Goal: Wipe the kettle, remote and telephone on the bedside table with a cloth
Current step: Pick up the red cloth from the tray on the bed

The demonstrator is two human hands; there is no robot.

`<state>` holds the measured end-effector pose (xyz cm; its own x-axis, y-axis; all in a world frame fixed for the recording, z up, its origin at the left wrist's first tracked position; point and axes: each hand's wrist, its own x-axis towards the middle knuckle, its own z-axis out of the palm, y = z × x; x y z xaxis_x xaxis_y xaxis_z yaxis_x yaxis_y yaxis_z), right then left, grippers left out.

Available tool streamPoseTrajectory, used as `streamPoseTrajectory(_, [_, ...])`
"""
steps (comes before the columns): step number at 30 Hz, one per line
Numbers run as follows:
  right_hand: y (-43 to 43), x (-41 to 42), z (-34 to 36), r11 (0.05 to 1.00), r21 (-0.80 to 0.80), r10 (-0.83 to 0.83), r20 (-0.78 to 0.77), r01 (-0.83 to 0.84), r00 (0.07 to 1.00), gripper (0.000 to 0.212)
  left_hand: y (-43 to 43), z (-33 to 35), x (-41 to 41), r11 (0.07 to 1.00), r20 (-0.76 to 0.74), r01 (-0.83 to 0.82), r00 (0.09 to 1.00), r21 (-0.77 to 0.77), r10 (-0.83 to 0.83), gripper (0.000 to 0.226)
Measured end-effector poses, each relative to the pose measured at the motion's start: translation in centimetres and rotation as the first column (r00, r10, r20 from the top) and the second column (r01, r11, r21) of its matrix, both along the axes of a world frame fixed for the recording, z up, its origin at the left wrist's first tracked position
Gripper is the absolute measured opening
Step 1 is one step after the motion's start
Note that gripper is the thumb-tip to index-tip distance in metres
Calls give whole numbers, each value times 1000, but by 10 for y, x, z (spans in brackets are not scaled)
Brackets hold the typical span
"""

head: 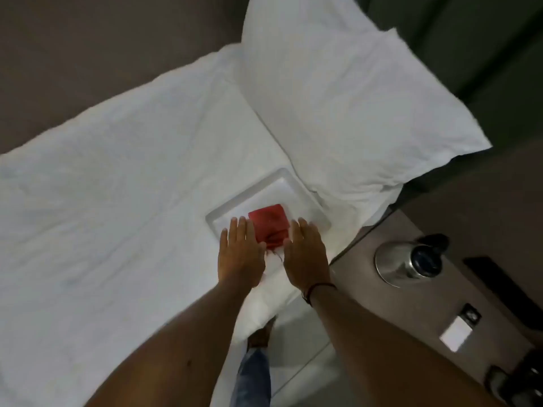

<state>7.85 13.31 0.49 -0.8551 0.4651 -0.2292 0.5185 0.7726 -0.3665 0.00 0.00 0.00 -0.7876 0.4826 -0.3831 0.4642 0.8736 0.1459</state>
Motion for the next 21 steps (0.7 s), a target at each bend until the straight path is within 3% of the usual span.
streamPoseTrajectory(2, [6,-34,-22,986,-160,-37,21,40,999,48,13,-23,-23,987,5,-153,988,55,153,60])
streamPoseTrajectory(5, [14,-74,-45,965,-228,-100,140,130,985,52,31,-51,-49,968,2,-247,969,-42,247,56])
streamPoseTrajectory(7, [15,-85,-58,933,-277,-183,192,232,964,57,39,-63,-56,940,92,-329,937,-92,337,58])
streamPoseTrajectory(9, [19,-94,-65,857,-371,-296,211,357,932,59,41,-71,-65,897,223,-439,871,-47,438,53])
streamPoseTrajectory(13, [33,-100,-71,596,-606,-453,287,526,844,62,40,-70,-71,726,507,-660,700,192,502,24])
streamPoseTrajectory(17, [49,-73,-53,235,-852,-560,274,467,782,40,41,-40,-66,534,745,-749,599,392,293,24])
streamPoseTrajectory(18, [54,-59,-46,159,-888,-574,272,431,772,43,43,-29,-63,534,785,-741,583,407,211,24])
streamPoseTrajectory(21, [67,0,-28,-86,-963,-591,254,254,766,57,56,0,-42,667,814,-611,580,426,13,26])
